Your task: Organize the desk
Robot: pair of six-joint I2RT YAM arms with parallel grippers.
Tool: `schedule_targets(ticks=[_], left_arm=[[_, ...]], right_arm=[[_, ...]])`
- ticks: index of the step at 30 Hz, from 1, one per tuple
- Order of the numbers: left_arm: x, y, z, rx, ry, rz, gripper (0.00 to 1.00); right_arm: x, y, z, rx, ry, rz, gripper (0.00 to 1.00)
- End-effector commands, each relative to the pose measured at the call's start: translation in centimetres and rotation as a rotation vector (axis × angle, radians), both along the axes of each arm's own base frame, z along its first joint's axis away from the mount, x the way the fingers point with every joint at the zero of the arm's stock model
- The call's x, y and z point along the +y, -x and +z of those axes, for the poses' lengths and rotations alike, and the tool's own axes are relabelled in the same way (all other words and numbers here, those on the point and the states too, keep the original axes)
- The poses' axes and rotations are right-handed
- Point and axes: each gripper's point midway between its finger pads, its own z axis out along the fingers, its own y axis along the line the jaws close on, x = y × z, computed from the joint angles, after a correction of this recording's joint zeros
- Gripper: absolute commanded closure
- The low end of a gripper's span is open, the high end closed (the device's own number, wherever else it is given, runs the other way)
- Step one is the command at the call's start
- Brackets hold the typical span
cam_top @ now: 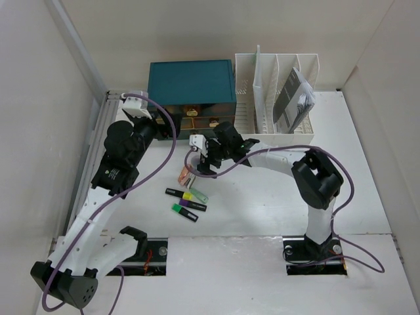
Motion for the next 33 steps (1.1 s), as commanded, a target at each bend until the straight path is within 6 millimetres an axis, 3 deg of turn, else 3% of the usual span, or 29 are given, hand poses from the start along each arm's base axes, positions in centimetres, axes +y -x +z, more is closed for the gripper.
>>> schedule_targets(ticks=[1,4,6,7,18,27,33], left_arm=[[0.0,0.6,2.0,-0.063,0.043,-0.006,0.19],[-0.1,0.7,2.0,-0.063,0.042,-0.015,0.18],[-0.1,0.6,1.8,-0.063,0.042,-0.015,0.18],[-0.3,0.7,1.8,-0.063,0.042,-0.024,0.18],[-0.4,0.4,1.7,-0.060,0.051,-0.024,0.18],[-0.7,0.2,1.0,-0.043,0.044,-0.033,0.18],[-0.5,0.2,1.0,-0.043,0.044,-0.024,0.18]], right_arm=[[1.9,-2.3,2.6,-0.048,-0.068,-0.053,0.01],[2.2,-3.2,2.4,-0.035,-0.068,-0.100,0.01],[2.1,-3.3,0.9,-0.021,-0.044,-0.109,0.01],[2.6,-3.1,1.5,-0.021,-0.056,-0.106,0.01],[3.2,-4.0,-0.8,0.013,-0.033,-0.138,0.01],[3.5,-4.2,-1.4,0.036,-0.048,-0.158,0.08],[3.7,-4.2,-2.0,0.055,-0.045,-0.156,0.20]])
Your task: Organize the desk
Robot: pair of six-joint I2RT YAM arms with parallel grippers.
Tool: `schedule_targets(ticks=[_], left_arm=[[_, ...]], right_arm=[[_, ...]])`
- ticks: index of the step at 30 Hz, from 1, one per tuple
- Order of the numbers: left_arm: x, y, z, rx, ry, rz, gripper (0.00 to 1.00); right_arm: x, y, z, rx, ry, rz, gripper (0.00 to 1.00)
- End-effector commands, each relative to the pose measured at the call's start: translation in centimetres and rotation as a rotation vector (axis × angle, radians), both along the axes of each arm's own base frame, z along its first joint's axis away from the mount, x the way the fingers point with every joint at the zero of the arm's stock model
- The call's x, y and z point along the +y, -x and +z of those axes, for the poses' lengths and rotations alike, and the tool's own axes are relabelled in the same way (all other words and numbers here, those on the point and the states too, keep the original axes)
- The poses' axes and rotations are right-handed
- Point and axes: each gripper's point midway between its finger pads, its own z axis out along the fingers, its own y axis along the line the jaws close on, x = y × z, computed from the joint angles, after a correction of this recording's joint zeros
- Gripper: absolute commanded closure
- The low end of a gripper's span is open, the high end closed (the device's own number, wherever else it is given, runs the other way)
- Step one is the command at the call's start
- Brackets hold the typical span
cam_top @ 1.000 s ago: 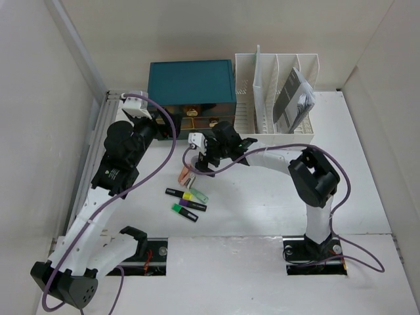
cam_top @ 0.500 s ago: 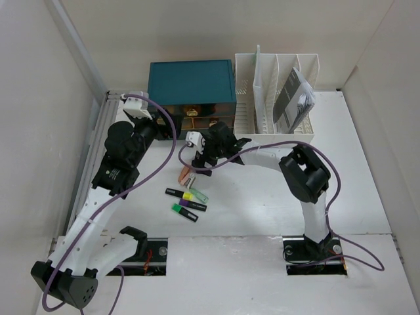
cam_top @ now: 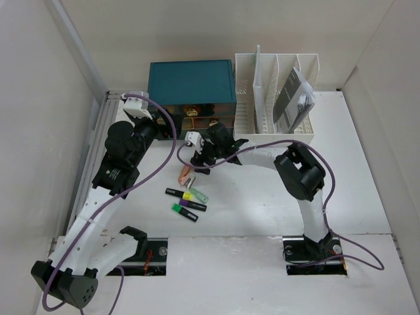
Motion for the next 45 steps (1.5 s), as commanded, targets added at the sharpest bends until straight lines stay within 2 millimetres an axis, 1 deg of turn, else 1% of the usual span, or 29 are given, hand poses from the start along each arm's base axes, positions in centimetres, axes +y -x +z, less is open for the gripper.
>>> schedule_targets(ticks=[1,3,6,9,10,12,13,14,15,16,17,18,20,22,24,26,27,28,30,31,32,35,36,39,40,41,42,43,45], left_arm=[[-0.2,0.1,1.1,-0.045,0.025,-0.009,0.18],[-0.1,-0.2,0.8,-0.037,0.022,0.001,0.18],[-0.2,-0.3,0.4,-0.028,0.019,0.001,0.19],[-0.1,-0.5,0.1,-0.020,0.015,0.010,0.21],[-0.1,-0.5,0.1,-0.020,0.015,0.010,0.21],[-0.2,-0.8,0.0,-0.018,0.015,0.010,0.22],[-0.3,-1.1,-0.8,0.000,0.007,0.010,0.22],[-0.3,-1.1,-0.8,0.000,0.007,0.010,0.22],[-0.6,-1.3,-1.3,0.011,0.002,0.001,0.24],[-0.7,-1.6,-1.8,0.026,-0.003,0.001,0.24],[-0.7,-1.6,-1.8,0.026,-0.004,0.001,0.24],[-1.0,-1.9,-2.4,0.043,-0.010,-0.008,0.24],[-1.5,-2.6,-3.6,0.076,-0.023,-0.019,0.25],[-1.9,-3.1,-4.8,0.107,-0.035,-0.029,0.27],[-2.5,-4.1,-7.0,0.163,-0.056,-0.038,0.30],[-2.8,-5.0,-7.7,0.186,-0.065,-0.038,0.30],[-3.1,-5.7,-8.5,0.215,-0.076,-0.038,0.30],[-3.0,-6.2,-8.7,0.225,-0.073,-0.016,0.30],[-3.4,-7.0,-9.6,0.258,-0.091,-0.003,0.30],[-3.3,-7.5,-9.7,0.261,-0.096,0.016,0.30],[-3.3,-7.8,-10.0,0.268,-0.116,0.037,0.30],[-3.9,-8.9,-10.9,0.291,-0.138,0.061,0.30],[-3.8,-9.1,-11.4,0.301,-0.145,0.072,0.30],[-4.2,-9.9,-11.3,0.297,-0.156,0.104,0.30],[-4.0,-10.2,-11.9,0.309,-0.166,0.117,0.30],[-4.5,-10.4,-11.1,0.294,-0.162,0.119,0.30],[-4.0,-10.8,-11.5,0.295,-0.182,0.152,0.30],[-4.3,-11.0,-11.0,0.285,-0.181,0.160,0.30],[-4.4,-11.6,-11.2,0.288,-0.203,0.179,0.31]], right_arm=[[1.9,-0.7,2.2,-0.046,-0.067,0.013,0.24],[1.9,-0.7,2.2,-0.046,-0.067,0.013,0.36],[1.8,-0.6,4.1,-0.069,-0.089,0.014,0.54],[1.0,0.2,5.0,-0.075,-0.094,0.014,0.66],[0.8,0.4,6.8,-0.106,-0.114,0.020,0.72],[0.3,1.1,8.4,-0.140,-0.130,0.044,0.78],[-0.5,1.7,8.6,-0.148,-0.105,0.061,0.81],[-1.0,2.5,10.2,-0.170,-0.114,0.088,0.83],[-1.3,3.2,10.9,-0.174,-0.113,0.118,0.85],[-2.2,4.0,10.9,-0.152,-0.076,0.130,0.85],[-2.9,4.3,12.3,-0.172,-0.070,0.159,0.85],[-3.5,4.8,12.4,-0.141,-0.057,0.192,0.85],[-5.2,5.4,14.0,-0.099,0.004,0.202,0.85],[-6.8,4.9,14.9,-0.066,0.036,0.176,0.86],[-8.5,4.7,16.4,-0.047,0.049,0.144,0.88],[-10.3,3.7,17.8,-0.051,0.022,0.096,0.90],[-10.8,3.6,18.7,-0.056,0.001,0.079,0.90],[-11.7,3.7,20.6,-0.091,-0.028,0.066,0.90],[-13.7,2.6,23.0,-0.122,-0.061,-0.004,0.91],[-14.6,2.4,25.2,-0.158,-0.099,-0.044,0.91],[-16.1,1.7,26.2,-0.169,-0.124,-0.086,0.93],[-18.1,1.5,29.2,-0.199,-0.197,-0.145,0.94],[-19.0,1.1,29.8,-0.207,-0.212,-0.170,0.94],[-19.4,1.5,30.4,-0.184,-0.244,-0.177,0.95],[-19.5,1.7,30.7,-0.192,-0.248,-0.176,0.95],[-19.7,1.5,30.5,-0.182,-0.252,-0.192,0.95],[-19.6,1.6,30.5,-0.179,-0.258,-0.182,0.95],[-19.5,1.9,30.6,-0.184,-0.267,-0.171,0.95],[-19.7,1.8,30.9,-0.181,-0.279,-0.188,0.95]])
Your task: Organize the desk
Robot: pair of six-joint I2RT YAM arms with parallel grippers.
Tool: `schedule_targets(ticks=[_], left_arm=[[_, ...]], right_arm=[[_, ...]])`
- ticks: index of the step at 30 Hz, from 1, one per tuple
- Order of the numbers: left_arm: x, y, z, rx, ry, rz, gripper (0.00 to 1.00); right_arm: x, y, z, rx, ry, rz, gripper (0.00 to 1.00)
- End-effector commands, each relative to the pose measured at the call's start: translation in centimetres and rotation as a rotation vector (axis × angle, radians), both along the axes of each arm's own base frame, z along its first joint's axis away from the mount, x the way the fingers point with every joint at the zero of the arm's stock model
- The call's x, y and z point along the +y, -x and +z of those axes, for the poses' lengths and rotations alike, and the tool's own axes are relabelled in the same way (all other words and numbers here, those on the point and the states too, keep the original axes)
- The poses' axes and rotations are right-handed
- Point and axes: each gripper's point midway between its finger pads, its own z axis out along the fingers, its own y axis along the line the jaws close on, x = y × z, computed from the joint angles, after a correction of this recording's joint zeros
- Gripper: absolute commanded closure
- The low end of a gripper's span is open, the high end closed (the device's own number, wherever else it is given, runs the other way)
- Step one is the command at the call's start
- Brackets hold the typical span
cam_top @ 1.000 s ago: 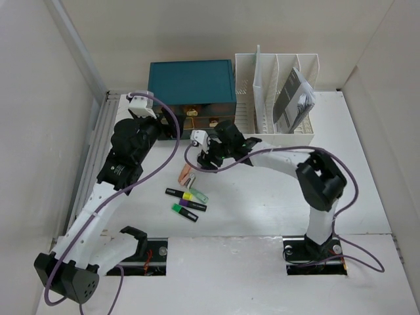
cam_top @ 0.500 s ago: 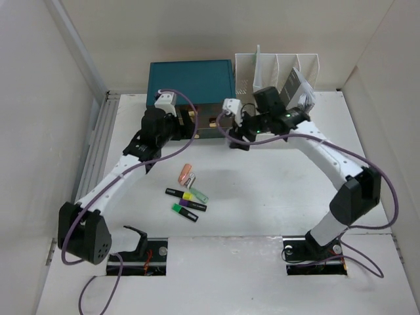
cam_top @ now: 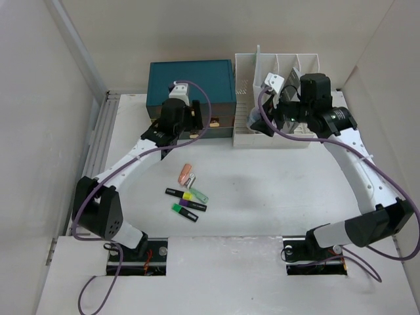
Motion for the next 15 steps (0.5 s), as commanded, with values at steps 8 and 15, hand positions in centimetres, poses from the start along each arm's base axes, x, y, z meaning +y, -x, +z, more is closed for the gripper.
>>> schedule_targets(ticks=[8,15], left_arm=[[0.7,-3.4,3.1,-0.069,-0.052,0.149,0.40],[0.4,-3.8,2.5,-0.052,-0.065,0.168,0.48]], right_arm=[[0.9,0.7,2.9,-0.027,-0.102,0.048,0.95],[0.5,0.4,3.1,-0.026,-0.113,0.038,0.95]])
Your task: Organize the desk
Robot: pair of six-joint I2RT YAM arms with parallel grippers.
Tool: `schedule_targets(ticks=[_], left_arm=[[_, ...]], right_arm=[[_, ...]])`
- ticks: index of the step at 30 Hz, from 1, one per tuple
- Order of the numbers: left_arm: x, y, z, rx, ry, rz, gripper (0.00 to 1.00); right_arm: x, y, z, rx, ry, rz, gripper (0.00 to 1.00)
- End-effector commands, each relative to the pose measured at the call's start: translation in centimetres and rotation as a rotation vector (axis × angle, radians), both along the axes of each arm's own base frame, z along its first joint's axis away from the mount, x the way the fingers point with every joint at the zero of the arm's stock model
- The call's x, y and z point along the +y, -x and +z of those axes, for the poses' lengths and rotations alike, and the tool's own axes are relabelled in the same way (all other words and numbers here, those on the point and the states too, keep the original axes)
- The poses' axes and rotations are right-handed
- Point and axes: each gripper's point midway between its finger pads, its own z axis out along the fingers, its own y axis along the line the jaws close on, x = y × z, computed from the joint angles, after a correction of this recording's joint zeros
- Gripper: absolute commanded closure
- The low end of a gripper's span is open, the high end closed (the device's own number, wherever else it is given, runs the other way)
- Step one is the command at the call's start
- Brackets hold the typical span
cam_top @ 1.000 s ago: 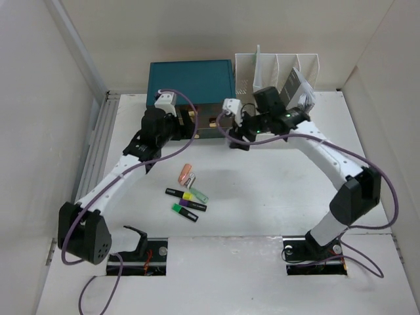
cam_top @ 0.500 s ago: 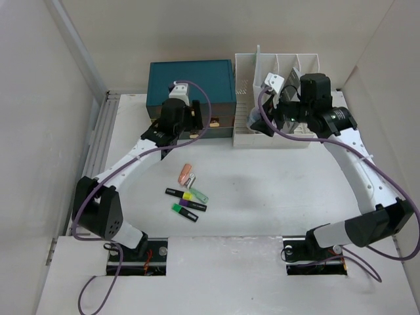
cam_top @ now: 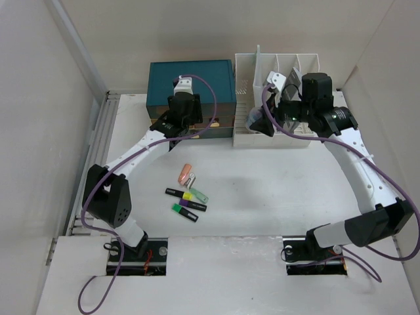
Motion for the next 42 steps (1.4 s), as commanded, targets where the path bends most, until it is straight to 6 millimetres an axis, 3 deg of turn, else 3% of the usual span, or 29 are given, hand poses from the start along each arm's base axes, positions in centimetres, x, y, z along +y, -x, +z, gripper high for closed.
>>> schedule_targets(ticks=[1,8,13,17,19,20,29,37,42], left_arm=[[0.1,-0.6,2.0,-0.039,0.006,0.034,0.48],[0.0,-0.6,1.8,-0.035,-0.006,0.043,0.51],[-0.4,-0.5,1.8,-0.035,-0.006,0.034,0.61],[-0.1,0.2,0.4,-0.007,-0.013,0.038,0.63],[-0.3,0.7,1.1,-0.028,0.010,0.033,0.63],[-0.2,1.0,0.0,-0.006,0.006,0.037,0.63],[-1.5,3.8,-0.4,-0.003,0.024,-0.009,0.64],[-1.7,5.8,-1.3,0.016,0.047,-0.014,0.67],[-1.7,6.7,-1.3,0.020,0.054,-0.021,0.67]], right_arm=[[0.1,0.0,2.9,-0.078,-0.062,0.024,0.95],[-0.1,-0.2,3.5,-0.080,-0.075,0.010,0.95],[-0.2,-0.8,3.6,-0.076,-0.078,-0.014,0.95],[0.1,-2.1,3.6,-0.058,-0.092,-0.035,0.96],[0.4,-2.7,3.5,-0.038,-0.098,-0.040,0.96],[0.6,-3.4,3.4,-0.023,-0.102,-0.044,0.96],[2.3,-6.6,3.1,0.048,-0.149,-0.033,0.96],[6.0,-7.1,4.3,0.018,-0.148,-0.024,0.96],[9.2,-7.7,3.0,0.024,-0.101,-0.081,0.97]])
